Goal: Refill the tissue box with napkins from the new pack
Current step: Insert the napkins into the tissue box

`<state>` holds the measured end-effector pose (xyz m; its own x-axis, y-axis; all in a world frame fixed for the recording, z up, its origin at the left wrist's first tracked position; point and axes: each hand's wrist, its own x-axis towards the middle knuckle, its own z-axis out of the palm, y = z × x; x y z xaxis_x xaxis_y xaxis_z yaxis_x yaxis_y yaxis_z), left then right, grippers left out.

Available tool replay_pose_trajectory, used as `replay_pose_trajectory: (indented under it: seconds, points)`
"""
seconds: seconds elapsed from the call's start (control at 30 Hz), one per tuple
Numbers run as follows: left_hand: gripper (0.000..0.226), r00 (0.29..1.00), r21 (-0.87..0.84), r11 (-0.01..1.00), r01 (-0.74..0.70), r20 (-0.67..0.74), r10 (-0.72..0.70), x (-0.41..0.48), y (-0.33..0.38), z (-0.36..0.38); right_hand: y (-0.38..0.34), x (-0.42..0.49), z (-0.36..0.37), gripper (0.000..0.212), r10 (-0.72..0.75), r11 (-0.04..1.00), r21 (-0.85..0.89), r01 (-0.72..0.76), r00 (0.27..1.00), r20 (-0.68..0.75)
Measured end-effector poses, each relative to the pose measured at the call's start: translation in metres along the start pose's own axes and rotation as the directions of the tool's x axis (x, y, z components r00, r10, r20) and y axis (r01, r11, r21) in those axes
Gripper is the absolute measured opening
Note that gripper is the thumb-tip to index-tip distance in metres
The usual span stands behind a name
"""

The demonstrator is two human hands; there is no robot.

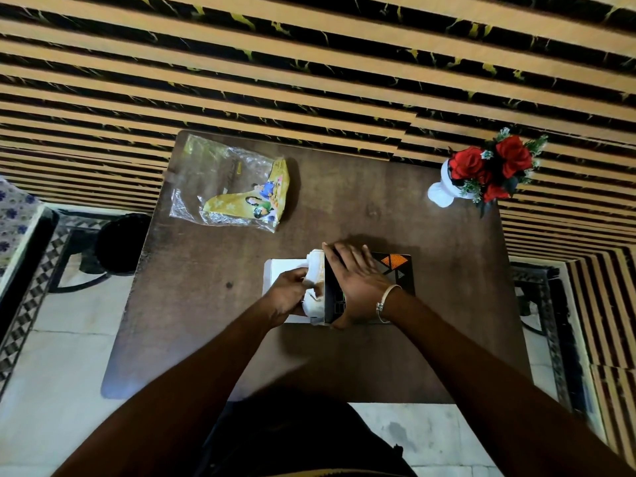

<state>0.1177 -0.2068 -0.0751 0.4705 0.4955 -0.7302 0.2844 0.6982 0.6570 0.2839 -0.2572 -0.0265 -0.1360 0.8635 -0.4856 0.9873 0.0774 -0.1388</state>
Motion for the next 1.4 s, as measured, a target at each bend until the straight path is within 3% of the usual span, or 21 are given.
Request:
replay_pose_trajectory:
  seconds: [0.23, 0.33, 0.57, 0.67, 0.8, 0.87, 0.93, 1.0, 1.07, 1.17, 1.3, 1.4]
  points:
    - [0.037, 0.998, 0.202, 0.978, -0.060, 0.022, 0.056, 0.004, -0.001, 0.018, -0.003, -0.006, 0.001, 0.151, -0.013, 1.000, 0.004, 0.013, 1.000, -0.010]
    - [0.042, 0.986, 0.396, 0.904, -0.163, 0.085, 0.141, 0.003, 0.001, 0.030, -0.007, -0.005, 0.003, 0.151, -0.032, 0.999, 0.013, 0.032, 0.999, 0.004]
    - [0.052, 0.987, 0.403, 0.903, -0.152, 0.104, 0.120, 0.003, -0.002, 0.033, -0.008, -0.008, 0.007, 0.152, -0.033, 0.999, -0.008, 0.033, 0.999, 0.003]
    - [0.043, 0.969, 0.516, 0.826, -0.227, 0.034, 0.245, 0.003, -0.005, 0.031, -0.009, -0.004, 0.008, 0.151, -0.032, 0.999, -0.018, 0.032, 0.999, -0.007]
    - [0.050, 0.882, 0.764, 0.584, -0.275, -0.042, 0.470, 0.005, -0.018, 0.013, -0.011, -0.001, 0.015, 0.151, -0.019, 0.999, -0.038, 0.019, 1.000, 0.004]
    - [0.065, 0.870, 0.861, 0.399, -0.316, 0.095, 0.484, 0.005, -0.027, -0.003, -0.011, 0.000, 0.021, 0.150, -0.022, 0.999, -0.049, 0.023, 1.000, 0.013]
    - [0.071, 0.835, 0.915, 0.148, -0.375, 0.264, 0.482, 0.001, -0.036, -0.015, -0.009, 0.000, 0.023, 0.149, -0.022, 0.999, -0.049, 0.023, 1.000, 0.010]
    - [0.064, 0.772, 0.904, -0.049, -0.425, 0.390, 0.503, -0.002, -0.045, -0.024, -0.009, 0.001, 0.023, 0.149, -0.028, 0.999, -0.041, 0.028, 1.000, 0.008]
    - [0.057, 0.725, 0.874, -0.172, -0.455, 0.475, 0.499, -0.001, -0.051, -0.029, -0.009, 0.001, 0.021, 0.149, -0.029, 0.999, -0.045, 0.030, 1.000, 0.007]
    - [0.053, 0.696, 0.865, -0.259, -0.430, 0.501, 0.514, 0.003, -0.052, -0.030, -0.007, 0.001, 0.021, 0.148, -0.024, 0.998, -0.049, 0.025, 1.000, 0.008]
    - [0.044, 0.683, 0.880, -0.228, -0.416, 0.468, 0.561, 0.004, -0.053, -0.031, -0.007, 0.003, 0.022, 0.149, -0.012, 0.998, -0.059, 0.013, 1.000, 0.020]
    - [0.032, 0.574, 0.827, -0.321, -0.462, 0.554, 0.603, 0.003, -0.057, -0.034, -0.007, 0.005, 0.023, 0.149, -0.009, 0.999, -0.051, 0.010, 1.000, 0.018]
